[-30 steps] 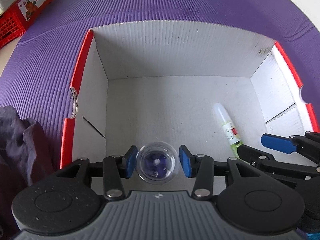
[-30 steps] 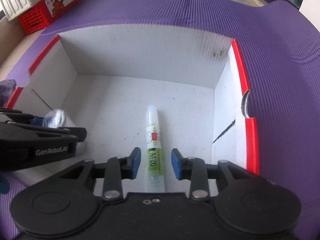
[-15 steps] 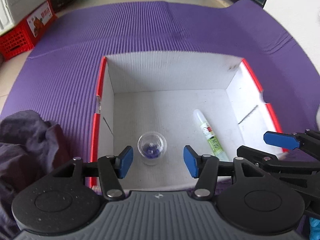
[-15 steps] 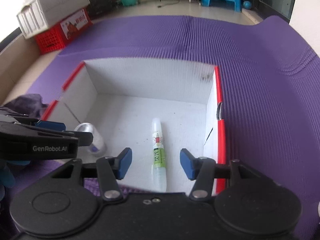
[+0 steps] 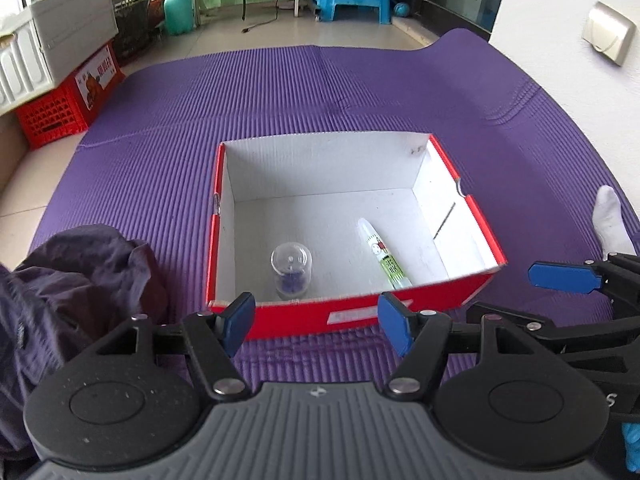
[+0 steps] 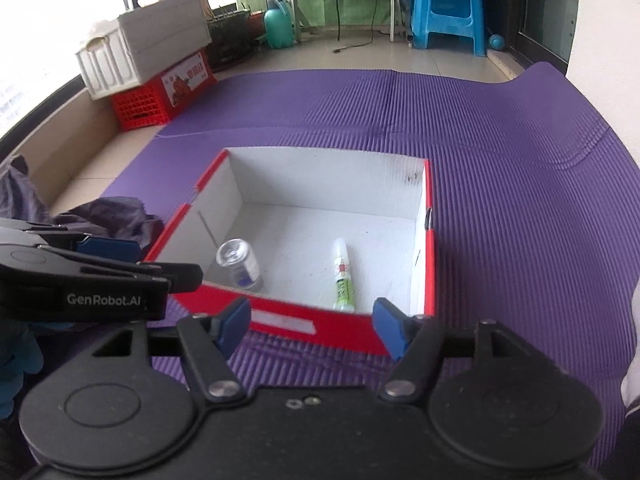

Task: Organize rigid objects
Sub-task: 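Lift both tools out of the box and back toward the items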

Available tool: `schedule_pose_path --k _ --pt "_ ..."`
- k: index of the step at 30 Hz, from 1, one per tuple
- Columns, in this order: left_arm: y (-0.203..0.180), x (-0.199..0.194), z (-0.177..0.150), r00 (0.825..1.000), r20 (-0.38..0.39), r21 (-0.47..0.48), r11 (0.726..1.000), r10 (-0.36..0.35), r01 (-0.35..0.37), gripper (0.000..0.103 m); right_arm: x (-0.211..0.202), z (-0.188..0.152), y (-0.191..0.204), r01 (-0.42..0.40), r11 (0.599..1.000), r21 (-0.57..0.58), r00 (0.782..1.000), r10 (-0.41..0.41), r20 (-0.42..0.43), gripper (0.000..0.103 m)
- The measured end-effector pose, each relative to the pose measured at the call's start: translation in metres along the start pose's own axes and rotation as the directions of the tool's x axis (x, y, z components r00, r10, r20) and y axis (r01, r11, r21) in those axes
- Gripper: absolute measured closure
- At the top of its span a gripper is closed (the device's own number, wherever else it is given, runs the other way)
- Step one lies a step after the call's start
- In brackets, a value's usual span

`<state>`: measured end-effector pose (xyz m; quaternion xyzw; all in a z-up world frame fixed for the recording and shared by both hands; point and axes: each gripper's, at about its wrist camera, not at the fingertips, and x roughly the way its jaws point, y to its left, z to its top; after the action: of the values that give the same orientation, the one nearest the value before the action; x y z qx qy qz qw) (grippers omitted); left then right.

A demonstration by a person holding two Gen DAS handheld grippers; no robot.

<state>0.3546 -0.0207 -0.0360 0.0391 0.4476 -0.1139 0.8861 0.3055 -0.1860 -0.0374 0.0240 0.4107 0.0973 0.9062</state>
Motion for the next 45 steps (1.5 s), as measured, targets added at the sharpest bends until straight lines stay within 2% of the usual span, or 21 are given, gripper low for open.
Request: schedule_pose_path --k 8,12,18,24,26,28,30,36,40,45 --pt "-0.009 -0.040 -0.030 0.998 0.058 0.019 1.000 -0.002 0.001 0.035 -0.039 -0.022 0.005 -0.037 0.999 -0.005 0.999 0.037 0.034 0.023" --pt "-0.017 -0.059 -0.045 0.995 0.103 0.039 0.999 0.016 -0.020 0.025 -0.060 -0.031 0.012 -0.048 0.999 -0.024 0.996 0.050 0.070 0.019" --pt "-0.024 -0.084 -0.064 0.989 0.149 0.047 0.998 0.025 -0.032 0.025 -0.083 -0.046 0.017 -0.069 0.997 -0.033 0.992 0.072 0.108 0.013" --pt "-0.028 -0.109 -0.079 0.978 0.206 0.039 0.998 0.038 -0.047 0.019 -0.105 -0.061 0.019 -0.077 0.997 -0.026 0.983 0.081 0.164 0.008" --pt "-0.029 -0.116 -0.084 0.974 0.219 0.034 0.998 0.051 -0.059 0.014 -0.111 -0.066 0.021 -0.082 0.996 -0.022 0.982 0.085 0.171 0.006" --pt "-0.029 -0.121 -0.089 0.969 0.234 0.027 0.996 0.074 -0.083 0.004 -0.117 -0.071 0.022 -0.077 0.997 -0.023 0.979 0.080 0.187 0.004" --pt "-0.027 -0.127 -0.095 0.967 0.242 0.011 0.996 0.079 -0.084 0.000 -0.122 -0.076 0.023 -0.078 0.997 -0.023 0.976 0.081 0.202 0.003" --pt "-0.022 -0.138 -0.111 0.960 0.274 -0.044 0.998 0.057 -0.047 0.000 -0.136 -0.093 0.026 -0.088 0.996 -0.033 0.968 0.093 0.232 0.000" --pt "-0.021 -0.142 -0.117 0.957 0.285 -0.070 0.997 0.051 -0.033 0.000 -0.139 -0.102 0.022 -0.131 0.991 0.008 0.967 0.126 0.220 0.000" --pt "-0.022 -0.146 -0.125 0.956 0.286 -0.057 0.997 0.064 -0.049 0.000 -0.141 -0.113 0.026 -0.105 0.994 -0.025 0.968 0.108 0.228 0.000"
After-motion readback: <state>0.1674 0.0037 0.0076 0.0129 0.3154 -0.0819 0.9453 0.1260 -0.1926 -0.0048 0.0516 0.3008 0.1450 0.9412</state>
